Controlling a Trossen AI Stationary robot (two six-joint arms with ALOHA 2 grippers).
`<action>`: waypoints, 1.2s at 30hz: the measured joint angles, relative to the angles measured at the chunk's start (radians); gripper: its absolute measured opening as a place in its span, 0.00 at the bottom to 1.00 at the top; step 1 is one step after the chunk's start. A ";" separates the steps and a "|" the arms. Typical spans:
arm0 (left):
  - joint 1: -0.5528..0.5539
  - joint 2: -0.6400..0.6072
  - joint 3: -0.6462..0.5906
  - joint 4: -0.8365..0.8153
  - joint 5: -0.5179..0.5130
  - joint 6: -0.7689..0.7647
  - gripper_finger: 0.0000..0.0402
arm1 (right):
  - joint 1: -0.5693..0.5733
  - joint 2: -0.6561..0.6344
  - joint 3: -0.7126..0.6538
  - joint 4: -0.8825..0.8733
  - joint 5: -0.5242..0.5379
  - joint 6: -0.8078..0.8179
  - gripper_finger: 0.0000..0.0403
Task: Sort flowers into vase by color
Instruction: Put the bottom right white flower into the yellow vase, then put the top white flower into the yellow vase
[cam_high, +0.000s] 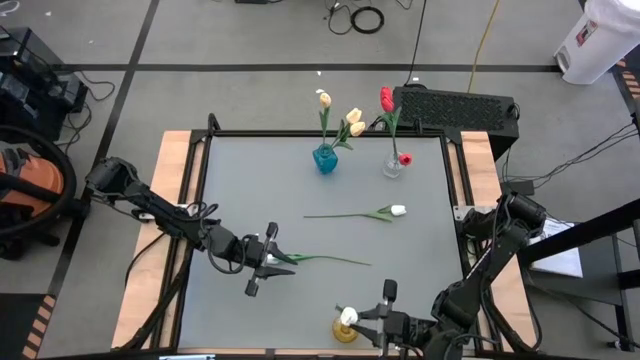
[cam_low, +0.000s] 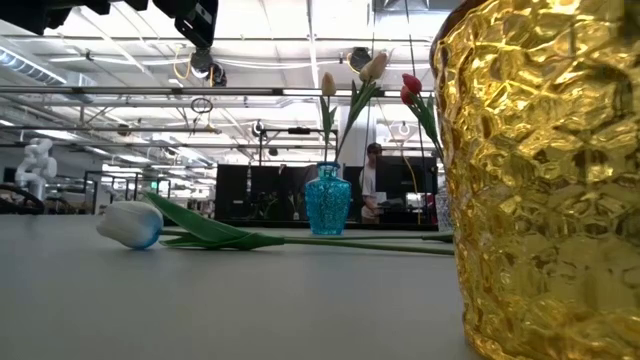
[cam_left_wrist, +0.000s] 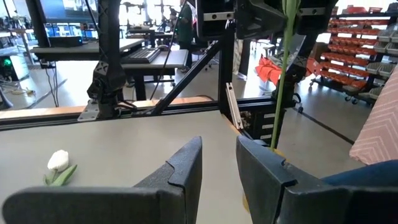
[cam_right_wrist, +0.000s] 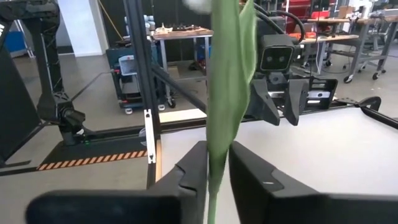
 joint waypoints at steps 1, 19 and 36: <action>0.000 0.000 0.000 0.000 0.000 0.000 0.27 | 0.000 0.000 0.000 0.000 0.000 0.000 0.17; 0.000 0.000 0.000 0.000 0.000 -0.001 0.27 | 0.009 0.000 0.000 -0.013 -0.008 -0.006 0.49; 0.000 0.000 0.000 -0.001 0.000 -0.019 0.27 | 0.019 -0.029 0.000 -0.046 0.175 -0.139 0.49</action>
